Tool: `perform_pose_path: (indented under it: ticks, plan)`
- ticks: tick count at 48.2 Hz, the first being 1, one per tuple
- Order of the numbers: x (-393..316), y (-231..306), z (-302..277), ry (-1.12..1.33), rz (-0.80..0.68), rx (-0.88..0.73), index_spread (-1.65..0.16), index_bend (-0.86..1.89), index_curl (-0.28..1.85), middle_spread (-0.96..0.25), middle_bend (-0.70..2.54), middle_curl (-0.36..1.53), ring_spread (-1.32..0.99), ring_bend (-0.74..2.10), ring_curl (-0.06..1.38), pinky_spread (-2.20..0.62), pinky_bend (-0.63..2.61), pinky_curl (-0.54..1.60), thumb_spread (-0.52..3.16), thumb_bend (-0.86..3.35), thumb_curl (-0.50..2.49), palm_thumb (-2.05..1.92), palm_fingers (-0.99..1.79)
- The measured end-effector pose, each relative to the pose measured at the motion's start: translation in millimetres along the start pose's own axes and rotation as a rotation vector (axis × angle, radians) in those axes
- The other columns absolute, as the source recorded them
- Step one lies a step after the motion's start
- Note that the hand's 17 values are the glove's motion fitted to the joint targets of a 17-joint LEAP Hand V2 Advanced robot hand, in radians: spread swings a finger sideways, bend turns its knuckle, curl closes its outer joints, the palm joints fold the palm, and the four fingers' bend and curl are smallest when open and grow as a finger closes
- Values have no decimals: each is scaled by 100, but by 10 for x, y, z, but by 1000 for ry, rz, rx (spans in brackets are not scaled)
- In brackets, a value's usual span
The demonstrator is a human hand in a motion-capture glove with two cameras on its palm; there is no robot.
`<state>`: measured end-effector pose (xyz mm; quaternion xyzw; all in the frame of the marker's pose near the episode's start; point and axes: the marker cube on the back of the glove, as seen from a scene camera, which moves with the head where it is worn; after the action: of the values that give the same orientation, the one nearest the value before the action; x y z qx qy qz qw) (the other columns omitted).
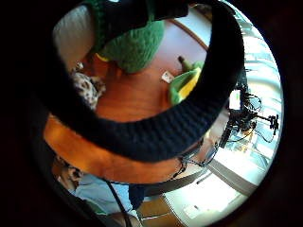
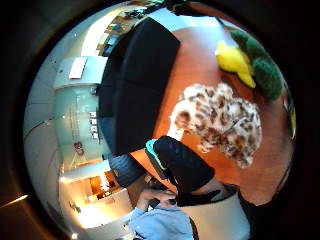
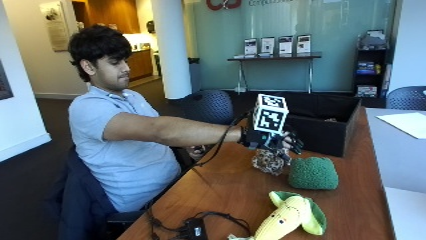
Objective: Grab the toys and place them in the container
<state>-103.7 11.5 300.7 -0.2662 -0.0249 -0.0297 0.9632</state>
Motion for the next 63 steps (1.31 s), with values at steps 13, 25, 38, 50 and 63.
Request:
perform_pose_path:
  ticks: [13, 25, 38, 50, 63]
  plan:
    - [-141, -130, 769, 15, -91, 83, -34, 8, 26, -2, 34, 31, -7, 32, 29, 2, 76, 35, 129, -3, 21, -4, 14]
    - [-176, -171, 699, 39, -175, 300, -32, 14, 22, -8, 66, 43, -23, 84, 44, -27, 77, 35, 157, 8, 24, 10, 88]
    - [-430, -130, -125, -35, -150, 429, -25, 13, 20, -10, 93, 58, -29, 118, 62, -38, 109, 50, 166, 34, 32, 39, 111]
    - [-845, -13, -1220, 4, -174, 562, -22, 16, 20, -11, 102, 65, -31, 126, 68, -39, 116, 54, 165, 49, 36, 47, 105]
    - [-1729, -121, -1883, 50, -287, 629, -20, 17, 21, -11, 104, 69, -31, 128, 70, -40, 118, 55, 163, 61, 38, 47, 104]
